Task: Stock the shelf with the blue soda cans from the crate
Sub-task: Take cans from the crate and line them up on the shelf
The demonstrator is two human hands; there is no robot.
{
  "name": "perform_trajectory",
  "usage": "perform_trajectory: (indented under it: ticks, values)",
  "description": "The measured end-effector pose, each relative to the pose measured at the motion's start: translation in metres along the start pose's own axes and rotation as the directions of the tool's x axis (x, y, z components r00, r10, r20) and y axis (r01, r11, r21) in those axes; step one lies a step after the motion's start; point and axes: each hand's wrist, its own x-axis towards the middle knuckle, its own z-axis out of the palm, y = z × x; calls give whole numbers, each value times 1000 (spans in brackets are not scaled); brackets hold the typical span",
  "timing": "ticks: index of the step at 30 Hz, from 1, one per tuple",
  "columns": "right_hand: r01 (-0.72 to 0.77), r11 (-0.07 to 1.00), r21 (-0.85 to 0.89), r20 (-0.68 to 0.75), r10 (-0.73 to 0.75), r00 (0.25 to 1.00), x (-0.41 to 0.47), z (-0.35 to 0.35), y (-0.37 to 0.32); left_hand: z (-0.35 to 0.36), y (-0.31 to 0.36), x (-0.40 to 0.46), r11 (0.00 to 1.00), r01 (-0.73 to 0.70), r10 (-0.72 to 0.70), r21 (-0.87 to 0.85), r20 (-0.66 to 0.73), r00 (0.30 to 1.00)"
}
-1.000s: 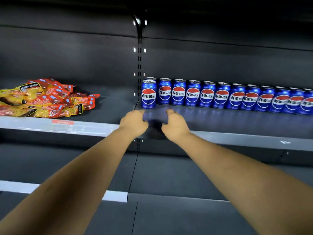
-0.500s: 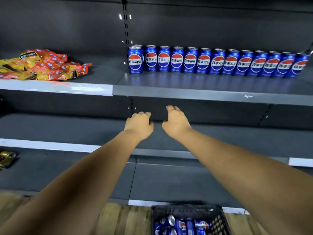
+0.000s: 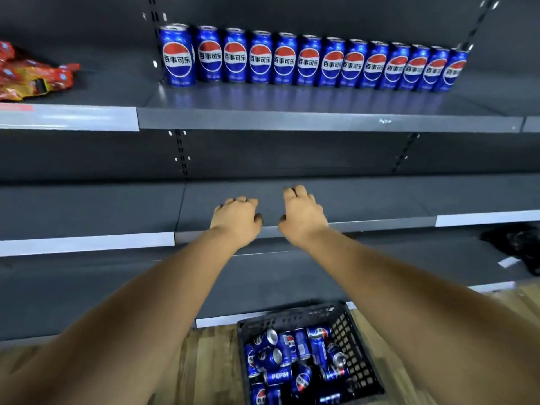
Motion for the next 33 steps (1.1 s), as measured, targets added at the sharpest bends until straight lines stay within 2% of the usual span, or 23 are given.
perform_trajectory:
  ticks: [6,11,19,28,33]
  values:
    - [-53,999,-2,19,53,998,-11,21,33,28,8,-3,995,-88,87,-37,-21,996]
    - [-137,990,14,78,136,988,-17,53,65,67,15,-3,996,-75,76,-49,17,997]
    - [-191,981,39,277,173,945,-28,126,114,160,17,-21,997,-3,20,-73,233,972]
    - [-299,946,123,415,225,882,-40,221,165,261,5,-32,976,204,-165,-75,355,920]
    - [-382,918,109,463,293,837,-37,266,192,314,-16,-48,944,319,-247,-90,450,858]
